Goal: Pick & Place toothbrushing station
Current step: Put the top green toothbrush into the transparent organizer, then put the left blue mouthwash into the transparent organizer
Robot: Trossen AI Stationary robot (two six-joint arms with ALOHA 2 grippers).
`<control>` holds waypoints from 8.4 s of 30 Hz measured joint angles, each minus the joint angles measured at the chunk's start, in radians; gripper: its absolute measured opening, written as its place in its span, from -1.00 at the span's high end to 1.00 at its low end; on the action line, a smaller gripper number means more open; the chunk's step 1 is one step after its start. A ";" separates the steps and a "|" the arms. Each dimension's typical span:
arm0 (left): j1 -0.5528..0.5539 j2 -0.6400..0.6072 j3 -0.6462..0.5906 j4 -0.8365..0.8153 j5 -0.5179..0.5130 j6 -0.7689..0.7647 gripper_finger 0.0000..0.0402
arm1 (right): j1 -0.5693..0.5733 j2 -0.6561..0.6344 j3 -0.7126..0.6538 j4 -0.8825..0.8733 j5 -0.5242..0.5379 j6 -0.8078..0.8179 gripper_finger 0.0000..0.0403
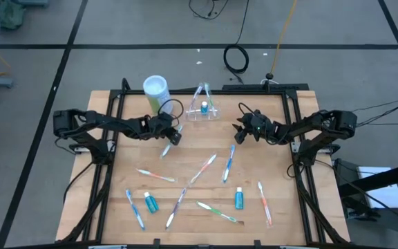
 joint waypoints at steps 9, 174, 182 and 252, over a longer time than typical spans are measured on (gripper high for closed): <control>0.000 0.021 0.000 0.081 -0.003 -0.017 0.26 | 0.000 0.000 0.000 0.000 0.000 0.000 0.20; 0.265 0.369 0.958 -0.283 -0.132 0.549 0.62 | 0.000 0.000 0.001 0.023 0.000 0.000 0.20; 0.263 0.369 0.958 -0.342 -0.128 0.544 0.62 | 0.001 0.000 0.001 0.023 0.000 0.000 0.20; -0.628 0.051 0.912 -1.452 0.080 0.562 0.62 | 0.000 0.000 0.000 0.023 0.000 -0.001 0.20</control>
